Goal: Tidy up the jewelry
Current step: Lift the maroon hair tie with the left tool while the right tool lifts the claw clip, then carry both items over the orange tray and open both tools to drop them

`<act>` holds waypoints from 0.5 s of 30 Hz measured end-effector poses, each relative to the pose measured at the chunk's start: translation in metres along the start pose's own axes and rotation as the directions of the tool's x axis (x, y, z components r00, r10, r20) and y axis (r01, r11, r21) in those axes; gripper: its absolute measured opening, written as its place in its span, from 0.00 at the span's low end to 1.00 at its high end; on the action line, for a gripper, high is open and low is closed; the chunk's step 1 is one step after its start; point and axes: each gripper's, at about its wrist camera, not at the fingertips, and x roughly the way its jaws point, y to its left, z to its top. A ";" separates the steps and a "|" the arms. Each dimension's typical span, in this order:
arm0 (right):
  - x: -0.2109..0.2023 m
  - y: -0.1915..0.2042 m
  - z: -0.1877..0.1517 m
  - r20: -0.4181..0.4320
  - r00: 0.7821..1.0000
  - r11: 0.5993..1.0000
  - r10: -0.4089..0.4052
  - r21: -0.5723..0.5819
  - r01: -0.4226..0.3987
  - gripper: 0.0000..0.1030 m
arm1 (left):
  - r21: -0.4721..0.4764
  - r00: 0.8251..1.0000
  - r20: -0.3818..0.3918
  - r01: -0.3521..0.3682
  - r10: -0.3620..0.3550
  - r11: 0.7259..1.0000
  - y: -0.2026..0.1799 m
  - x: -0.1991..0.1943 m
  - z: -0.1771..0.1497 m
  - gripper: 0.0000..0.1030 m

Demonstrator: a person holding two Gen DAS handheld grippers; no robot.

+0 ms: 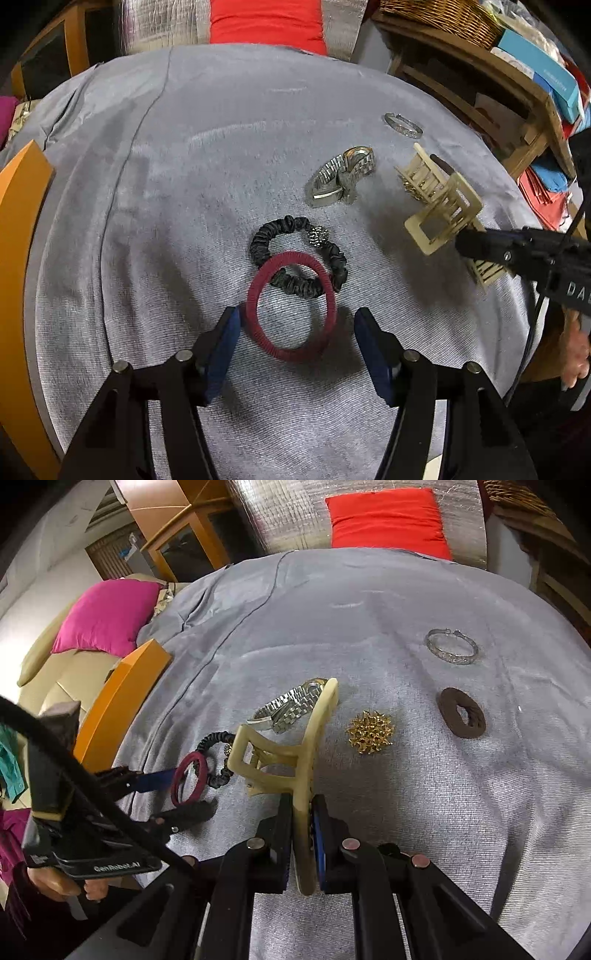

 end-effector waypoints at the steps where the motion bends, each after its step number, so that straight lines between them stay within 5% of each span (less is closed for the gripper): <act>1: 0.000 0.000 0.000 0.002 1.000 1.000 -0.001 0.000 0.001 0.11 | 0.008 1.000 0.004 -0.006 0.006 1.000 0.000 -0.001 0.000 0.45; 5: 0.001 0.004 0.001 0.004 1.000 1.000 -0.002 -0.002 0.002 0.11 | -0.012 1.000 0.019 -0.011 0.011 1.000 0.011 -0.005 -0.002 0.16; 15: 0.003 0.020 0.005 0.029 1.000 1.000 0.009 -0.020 -0.008 0.11 | -0.073 0.991 0.137 0.003 0.007 0.997 0.030 -0.046 -0.008 0.08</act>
